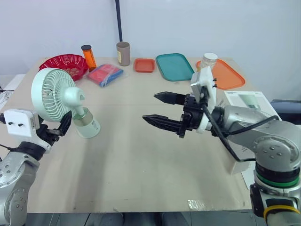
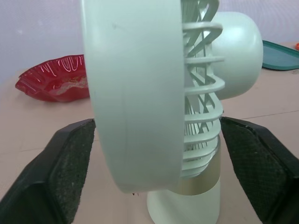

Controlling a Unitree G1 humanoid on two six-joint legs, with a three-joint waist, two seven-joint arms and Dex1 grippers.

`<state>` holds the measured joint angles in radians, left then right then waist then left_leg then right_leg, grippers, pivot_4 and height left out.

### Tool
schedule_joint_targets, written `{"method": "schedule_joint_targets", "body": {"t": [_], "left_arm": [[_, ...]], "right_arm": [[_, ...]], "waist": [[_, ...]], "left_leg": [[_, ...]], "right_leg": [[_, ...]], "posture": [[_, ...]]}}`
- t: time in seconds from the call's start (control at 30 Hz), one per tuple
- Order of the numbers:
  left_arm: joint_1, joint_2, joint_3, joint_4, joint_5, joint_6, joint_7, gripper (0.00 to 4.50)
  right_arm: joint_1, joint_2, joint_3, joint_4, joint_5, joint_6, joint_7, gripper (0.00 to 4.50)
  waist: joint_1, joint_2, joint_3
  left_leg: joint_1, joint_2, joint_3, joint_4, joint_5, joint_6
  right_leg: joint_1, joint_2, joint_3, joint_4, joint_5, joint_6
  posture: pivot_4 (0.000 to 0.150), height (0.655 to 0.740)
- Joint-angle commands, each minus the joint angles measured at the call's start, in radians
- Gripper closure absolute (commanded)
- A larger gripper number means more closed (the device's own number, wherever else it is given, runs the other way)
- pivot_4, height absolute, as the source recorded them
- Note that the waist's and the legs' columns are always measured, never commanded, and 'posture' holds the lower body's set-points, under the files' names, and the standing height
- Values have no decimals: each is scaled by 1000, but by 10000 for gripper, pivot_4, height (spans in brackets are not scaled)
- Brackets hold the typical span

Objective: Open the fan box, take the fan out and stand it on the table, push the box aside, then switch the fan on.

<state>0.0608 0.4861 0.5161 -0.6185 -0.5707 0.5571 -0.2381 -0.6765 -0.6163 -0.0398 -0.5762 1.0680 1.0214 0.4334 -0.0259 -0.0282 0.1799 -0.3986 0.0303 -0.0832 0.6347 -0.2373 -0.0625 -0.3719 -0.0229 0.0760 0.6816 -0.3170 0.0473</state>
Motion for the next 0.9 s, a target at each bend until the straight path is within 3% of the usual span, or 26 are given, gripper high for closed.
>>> {"method": "schedule_joint_targets", "body": {"t": [0.03,0.17,0.3,0.7,0.9], "left_arm": [[-2,11,8,-39,5,-4,12,18976],[-9,13,13,-44,-2,-9,9,18976],[-12,14,13,-41,0,-7,13,26461],[-11,7,-20,-60,13,-3,27,26466],[-90,-3,-74,-143,-39,61,88,26466]], "right_arm": [[-3,-4,-5,-24,-11,-24,13,0],[7,-5,4,-28,-24,-26,27,0],[8,-3,6,-25,-30,-27,35,0],[15,-1,6,-34,-36,-19,43,0],[19,-3,4,-38,-37,-16,36,0]], "waist": [[0,0,0],[0,0,0],[0,0,0],[1,0,0],[2,0,0]], "left_leg": [[0,0,0,0,0,0],[0,0,0,0,0,0],[0,0,0,0,0,0],[0,0,0,0,0,0],[-1,0,-1,0,0,0]], "right_leg": [[0,0,0,0,0,0],[0,0,0,0,0,0],[0,0,0,0,0,0],[0,0,0,0,0,0],[0,0,0,0,0,0]], "posture": [[1500,7400],[1500,7400],[1500,7400],[1500,7400],[1500,7400]]}}
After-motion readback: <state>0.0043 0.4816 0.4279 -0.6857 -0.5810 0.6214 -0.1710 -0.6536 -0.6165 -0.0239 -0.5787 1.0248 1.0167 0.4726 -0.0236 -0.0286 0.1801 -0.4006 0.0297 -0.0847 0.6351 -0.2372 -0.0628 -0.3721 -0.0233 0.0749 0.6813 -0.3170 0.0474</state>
